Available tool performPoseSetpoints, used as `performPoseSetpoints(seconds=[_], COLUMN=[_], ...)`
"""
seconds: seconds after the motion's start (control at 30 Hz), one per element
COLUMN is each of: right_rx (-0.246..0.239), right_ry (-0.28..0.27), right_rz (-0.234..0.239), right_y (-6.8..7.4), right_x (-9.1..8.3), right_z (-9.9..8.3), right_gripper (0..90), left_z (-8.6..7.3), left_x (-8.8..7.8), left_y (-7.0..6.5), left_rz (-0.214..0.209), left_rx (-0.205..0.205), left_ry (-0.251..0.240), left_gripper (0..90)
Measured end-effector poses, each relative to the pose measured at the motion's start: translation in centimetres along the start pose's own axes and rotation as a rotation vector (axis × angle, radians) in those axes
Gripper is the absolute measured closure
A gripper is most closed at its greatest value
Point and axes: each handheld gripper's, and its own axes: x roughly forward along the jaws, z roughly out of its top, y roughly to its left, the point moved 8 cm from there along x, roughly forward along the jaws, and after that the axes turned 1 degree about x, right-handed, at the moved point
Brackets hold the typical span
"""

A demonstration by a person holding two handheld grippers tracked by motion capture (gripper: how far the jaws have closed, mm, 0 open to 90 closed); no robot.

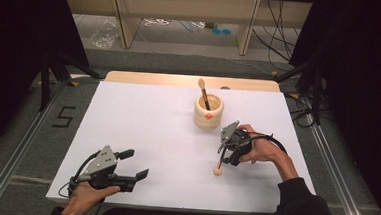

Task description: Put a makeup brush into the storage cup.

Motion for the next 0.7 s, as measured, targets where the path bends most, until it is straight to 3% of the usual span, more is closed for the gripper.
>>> performPoseSetpoints(seconds=[0.5,0.7], right_rx=[-0.022,0.002], right_ry=[-0.012,-0.018], right_rz=[0.042,0.080], right_y=[-0.07,-0.15], right_x=[0.44,0.48], right_z=[0.12,-0.09], right_gripper=[30.6,32.7], left_z=[-0.04,-0.04], left_x=[0.07,0.07], left_y=[0.01,0.00], left_rz=[-0.006,-0.005], left_rx=[0.000,0.001], left_ry=[-0.003,-0.003], left_gripper=[18.6,18.6])
